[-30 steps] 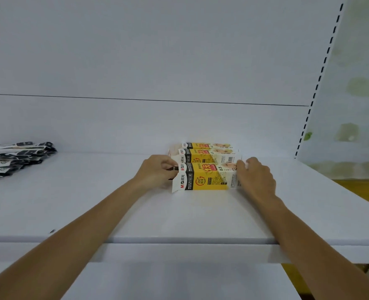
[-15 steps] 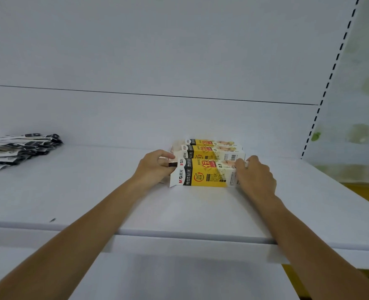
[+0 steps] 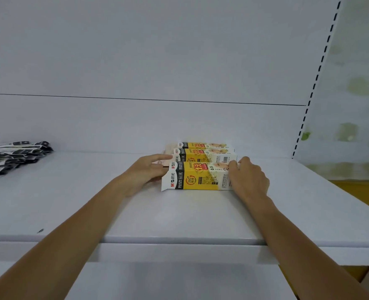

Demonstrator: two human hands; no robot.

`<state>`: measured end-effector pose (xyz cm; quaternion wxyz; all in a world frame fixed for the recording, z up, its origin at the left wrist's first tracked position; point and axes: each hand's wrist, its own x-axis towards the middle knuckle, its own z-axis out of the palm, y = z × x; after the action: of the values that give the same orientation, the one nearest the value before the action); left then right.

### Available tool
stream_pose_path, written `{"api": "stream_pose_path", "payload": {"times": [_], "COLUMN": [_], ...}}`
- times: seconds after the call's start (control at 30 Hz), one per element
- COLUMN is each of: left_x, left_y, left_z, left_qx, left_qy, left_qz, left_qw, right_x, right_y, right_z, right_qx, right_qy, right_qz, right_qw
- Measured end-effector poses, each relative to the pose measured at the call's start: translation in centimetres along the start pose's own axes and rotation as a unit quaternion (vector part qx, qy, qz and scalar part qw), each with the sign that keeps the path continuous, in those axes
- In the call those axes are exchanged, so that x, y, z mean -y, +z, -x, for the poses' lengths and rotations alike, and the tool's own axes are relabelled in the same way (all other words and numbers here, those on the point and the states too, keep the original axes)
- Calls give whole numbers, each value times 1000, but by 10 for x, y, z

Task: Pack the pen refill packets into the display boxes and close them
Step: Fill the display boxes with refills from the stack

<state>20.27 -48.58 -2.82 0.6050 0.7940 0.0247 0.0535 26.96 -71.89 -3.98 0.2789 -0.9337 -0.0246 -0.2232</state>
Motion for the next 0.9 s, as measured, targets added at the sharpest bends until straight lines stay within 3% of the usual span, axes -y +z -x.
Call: {"api": "stream_pose_path", "payload": {"times": [0.2, 0.6, 0.77, 0.9], "left_x": [0, 1, -2, 0], "left_y": [-1, 12, 9, 13], "left_z": [9, 10, 8, 13], "left_qx": [-141, -120, -137, -99], "left_qy": [71, 62, 51, 67], "left_qz": [-94, -74, -15, -71], "left_qw": [983, 988, 989, 990], "right_x": [-3, -6, -5, -7], "right_y": [3, 4, 4, 6], "right_z": [-3, 3, 1, -2], "right_qx": [-24, -16, -13, -8], "right_qy": [1, -7, -14, -13], "right_qz": [-10, -55, -44, -49], "right_qw": [1000, 998, 999, 999]}}
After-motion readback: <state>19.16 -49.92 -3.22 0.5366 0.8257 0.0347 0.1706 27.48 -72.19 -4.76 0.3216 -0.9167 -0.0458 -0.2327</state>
